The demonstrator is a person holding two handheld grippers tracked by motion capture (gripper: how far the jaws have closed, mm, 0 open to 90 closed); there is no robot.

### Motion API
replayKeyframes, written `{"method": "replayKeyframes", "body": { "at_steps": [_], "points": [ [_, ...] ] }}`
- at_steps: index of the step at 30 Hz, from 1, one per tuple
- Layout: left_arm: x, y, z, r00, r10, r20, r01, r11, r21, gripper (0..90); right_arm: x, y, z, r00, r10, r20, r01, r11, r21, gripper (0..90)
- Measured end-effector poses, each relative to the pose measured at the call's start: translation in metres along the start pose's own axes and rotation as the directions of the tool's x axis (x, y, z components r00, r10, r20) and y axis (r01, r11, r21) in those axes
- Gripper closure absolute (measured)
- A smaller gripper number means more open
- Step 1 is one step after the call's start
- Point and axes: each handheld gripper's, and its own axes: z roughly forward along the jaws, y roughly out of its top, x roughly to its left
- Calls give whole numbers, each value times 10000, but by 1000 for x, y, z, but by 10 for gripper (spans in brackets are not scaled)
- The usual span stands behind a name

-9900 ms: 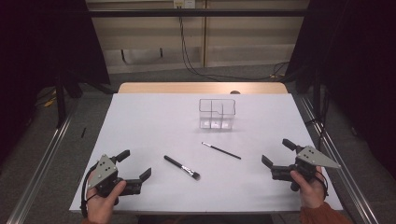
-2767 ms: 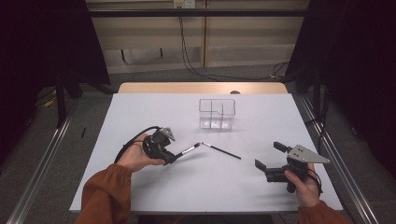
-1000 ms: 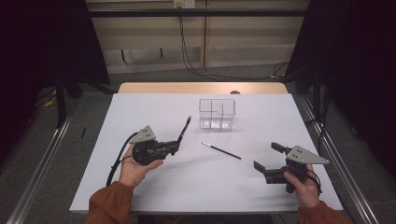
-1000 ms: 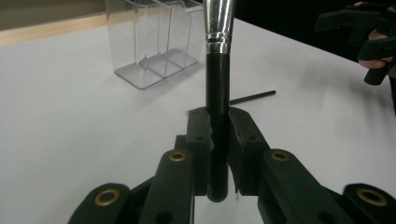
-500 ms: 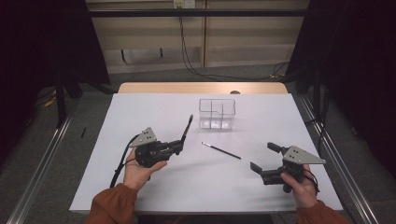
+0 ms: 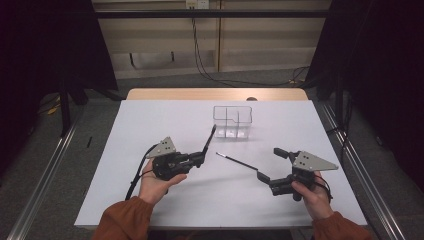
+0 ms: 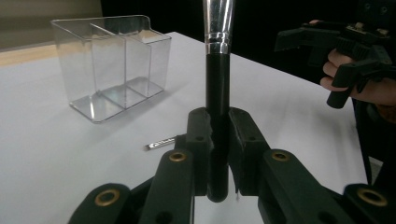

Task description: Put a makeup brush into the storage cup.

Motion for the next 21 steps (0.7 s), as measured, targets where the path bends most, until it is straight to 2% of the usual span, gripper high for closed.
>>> {"method": "replayKeyframes", "body": {
  "at_steps": [4,9,14,21],
  "points": [
    [-2,0,4,9999,112,58,-113,9999,104,796,3,3,8,10000,54,-60,-53,10000,34,0],
    [-5,3,8,9999,120,77,-120,9999,-62,797,6,9,17,9995,149,-265,-151,9999,-56,0],
    [-9,4,12,9997,213,131,-213,9998,-64,797,11,17,27,9996,93,-249,-98,9997,-206,0],
    [-11,5,14,9997,166,167,-163,9998,-149,797,19,28,42,9986,33,-522,-49,9995,-300,0]
  ]
}}
